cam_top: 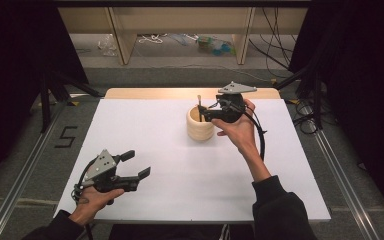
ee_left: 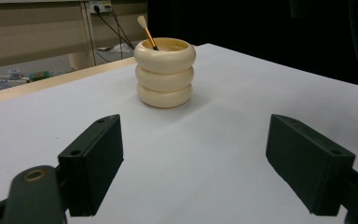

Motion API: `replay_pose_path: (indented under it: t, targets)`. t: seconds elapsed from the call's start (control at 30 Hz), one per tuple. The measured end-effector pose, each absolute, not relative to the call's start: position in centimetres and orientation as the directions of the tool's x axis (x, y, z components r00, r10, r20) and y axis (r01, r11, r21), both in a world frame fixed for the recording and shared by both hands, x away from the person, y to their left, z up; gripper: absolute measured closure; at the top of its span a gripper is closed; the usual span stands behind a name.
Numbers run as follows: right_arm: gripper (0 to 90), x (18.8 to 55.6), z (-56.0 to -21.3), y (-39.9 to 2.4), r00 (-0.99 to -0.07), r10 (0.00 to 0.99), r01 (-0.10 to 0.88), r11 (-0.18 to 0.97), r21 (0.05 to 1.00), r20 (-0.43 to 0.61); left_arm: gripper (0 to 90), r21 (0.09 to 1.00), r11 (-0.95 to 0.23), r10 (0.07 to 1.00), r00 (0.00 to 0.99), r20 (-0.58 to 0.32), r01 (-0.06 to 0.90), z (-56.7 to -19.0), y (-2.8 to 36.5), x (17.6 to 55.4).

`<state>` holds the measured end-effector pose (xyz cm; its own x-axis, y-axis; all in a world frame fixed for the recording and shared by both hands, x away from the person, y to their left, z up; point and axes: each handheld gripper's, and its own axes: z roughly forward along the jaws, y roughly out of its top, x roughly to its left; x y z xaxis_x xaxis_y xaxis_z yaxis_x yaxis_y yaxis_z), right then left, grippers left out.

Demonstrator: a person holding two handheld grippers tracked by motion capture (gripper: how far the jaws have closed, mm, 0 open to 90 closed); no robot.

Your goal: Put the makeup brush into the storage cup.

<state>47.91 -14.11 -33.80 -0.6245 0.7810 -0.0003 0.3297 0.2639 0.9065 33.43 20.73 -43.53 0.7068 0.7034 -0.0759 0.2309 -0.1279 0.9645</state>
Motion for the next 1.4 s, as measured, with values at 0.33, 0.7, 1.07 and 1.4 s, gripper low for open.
replay_pose_path:
  t: [0.33, 0.7, 1.07, 1.4]
  targets:
    - [22.3, 46.0, -34.1, -15.2, -0.641, 0.767, 0.292, 0.235, 0.927, 0.007, 18.4, 0.966, -0.123, 0.699, 0.711, -0.079, 0.228, -43.5, 20.7, 33.5]
    - [16.0, 44.0, -35.0, -16.9, -0.654, 0.755, 0.297, 0.216, 0.93, 0.033, 18.4, 0.965, -0.131, 0.7, 0.71, -0.073, 0.229, -43.4, 20.8, 33.5]
    - [16.1, 41.6, -36.0, -18.6, -0.664, 0.747, 0.273, 0.205, 0.94, 0.03, 18.3, 0.966, -0.127, 0.702, 0.708, -0.074, 0.227, -43.4, 20.8, 33.4]
    - [16.1, 40.1, -36.8, -19.3, -0.66, 0.751, 0.262, 0.188, 0.947, 0.033, 18.4, 0.966, -0.127, 0.704, 0.707, -0.071, 0.224, -43.3, 21.0, 33.5]
